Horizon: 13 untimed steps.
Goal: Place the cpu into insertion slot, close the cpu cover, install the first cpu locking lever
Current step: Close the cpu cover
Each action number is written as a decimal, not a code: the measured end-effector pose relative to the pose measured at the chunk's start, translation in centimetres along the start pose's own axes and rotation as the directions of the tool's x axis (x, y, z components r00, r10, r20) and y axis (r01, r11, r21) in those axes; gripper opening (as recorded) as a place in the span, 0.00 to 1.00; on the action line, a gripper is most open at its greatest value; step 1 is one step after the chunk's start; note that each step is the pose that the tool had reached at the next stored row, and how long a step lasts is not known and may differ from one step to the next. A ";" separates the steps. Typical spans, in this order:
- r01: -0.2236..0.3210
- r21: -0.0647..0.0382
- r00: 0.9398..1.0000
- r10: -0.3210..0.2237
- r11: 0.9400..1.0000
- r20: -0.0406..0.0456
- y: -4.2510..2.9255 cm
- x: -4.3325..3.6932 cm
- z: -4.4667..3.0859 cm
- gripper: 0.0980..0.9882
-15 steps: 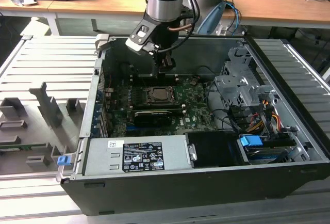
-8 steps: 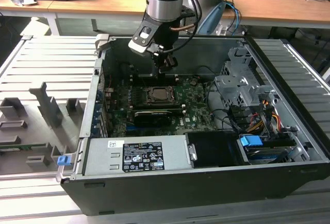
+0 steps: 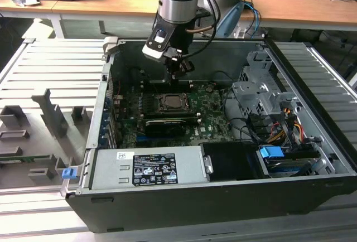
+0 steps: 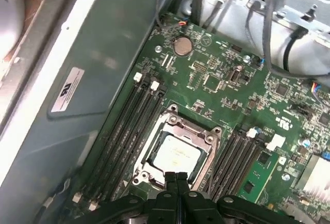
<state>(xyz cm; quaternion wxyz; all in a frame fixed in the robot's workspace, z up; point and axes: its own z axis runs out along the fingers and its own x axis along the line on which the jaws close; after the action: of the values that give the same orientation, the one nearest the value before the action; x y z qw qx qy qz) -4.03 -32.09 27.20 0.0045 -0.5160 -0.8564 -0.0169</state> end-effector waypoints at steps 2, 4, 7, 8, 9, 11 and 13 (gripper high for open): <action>0.030 0.001 1.000 -0.030 1.000 -0.001 0.00 0.00 0.00 0.01; 0.046 0.001 0.999 -0.046 0.999 -0.001 0.00 0.00 0.00 0.01; 0.075 0.002 0.997 -0.075 0.997 -0.002 0.00 0.00 0.00 0.01; 0.084 0.002 0.996 -0.084 0.996 -0.002 0.00 0.00 0.00 0.01; 0.092 0.002 0.996 -0.092 0.996 -0.002 0.00 0.00 0.00 0.01; 0.115 0.003 0.993 -0.115 0.993 -0.003 0.00 0.00 0.00 0.01; 0.132 0.003 0.991 -0.132 0.991 -0.003 0.00 0.00 0.00 0.01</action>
<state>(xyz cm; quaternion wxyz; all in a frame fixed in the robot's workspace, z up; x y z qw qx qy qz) -4.03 -32.09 27.20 0.0056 -0.4583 -0.8886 -0.0166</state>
